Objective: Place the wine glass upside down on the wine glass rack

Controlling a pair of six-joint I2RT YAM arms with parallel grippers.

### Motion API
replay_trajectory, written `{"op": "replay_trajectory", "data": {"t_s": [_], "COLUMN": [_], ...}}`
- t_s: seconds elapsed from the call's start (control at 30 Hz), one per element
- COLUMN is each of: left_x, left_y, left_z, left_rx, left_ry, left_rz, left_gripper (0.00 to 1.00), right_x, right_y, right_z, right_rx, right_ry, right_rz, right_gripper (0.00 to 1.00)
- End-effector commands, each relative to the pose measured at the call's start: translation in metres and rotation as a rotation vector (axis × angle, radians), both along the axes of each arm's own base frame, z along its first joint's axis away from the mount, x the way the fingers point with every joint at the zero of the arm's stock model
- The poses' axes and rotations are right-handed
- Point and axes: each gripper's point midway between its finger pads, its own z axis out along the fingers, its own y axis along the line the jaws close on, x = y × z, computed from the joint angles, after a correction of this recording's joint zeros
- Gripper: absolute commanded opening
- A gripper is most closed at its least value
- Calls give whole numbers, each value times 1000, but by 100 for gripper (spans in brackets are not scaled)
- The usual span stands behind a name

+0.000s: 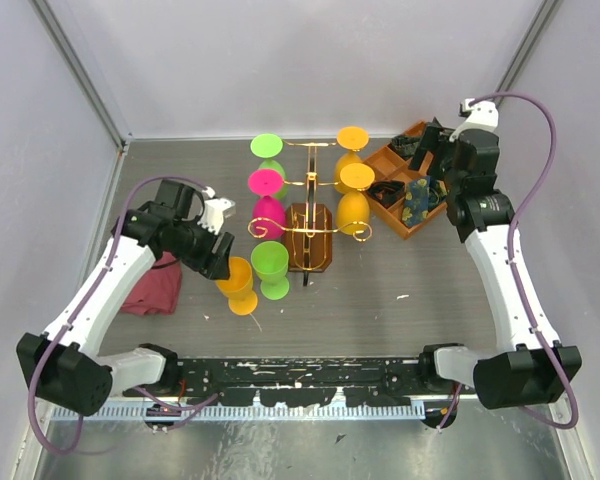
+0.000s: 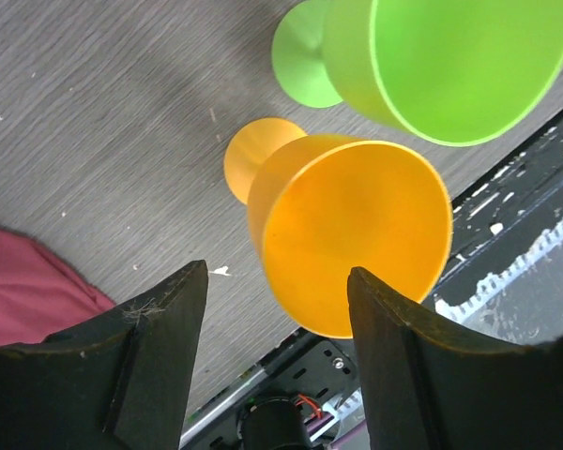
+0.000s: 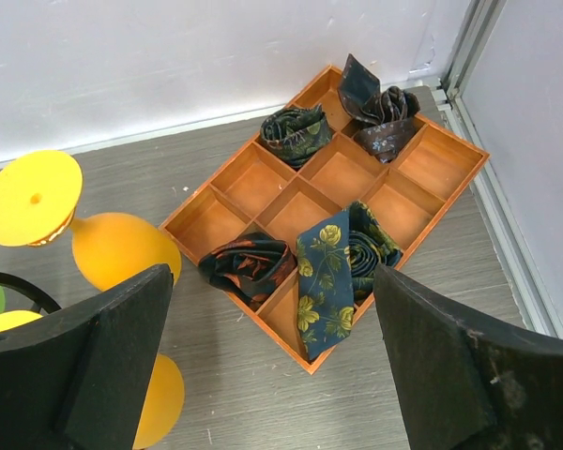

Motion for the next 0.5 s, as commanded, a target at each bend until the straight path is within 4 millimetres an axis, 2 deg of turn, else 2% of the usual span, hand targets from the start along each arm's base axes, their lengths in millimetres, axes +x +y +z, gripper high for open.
{"op": "replay_trajectory", "data": {"t_s": [0.0, 0.07, 0.13, 0.23, 0.4, 0.47], "left_x": [12, 15, 17, 17, 17, 21], "left_y": [8, 6, 4, 1, 0, 6], "left_z": [-12, -16, -20, -25, -30, -26], "left_rx": [57, 51, 38, 24, 23, 55], "left_ry": [-25, -29, -27, -16, -12, -32], "left_rz": [47, 50, 50, 50, 53, 66], "left_gripper": [65, 57, 42, 26, 4, 0], "right_x": [-14, -16, -17, -17, -15, -14], "right_y": [-4, -4, -4, -4, -2, 0], "right_z": [32, 33, 35, 38, 40, 42], "right_rx": [6, 4, 4, 5, 7, 9], "right_ry": [-95, -100, -104, -112, -119, -121], "right_rz": [-12, -11, -11, -8, 2, 7], "right_gripper": [93, 93, 93, 93, 93, 93]}}
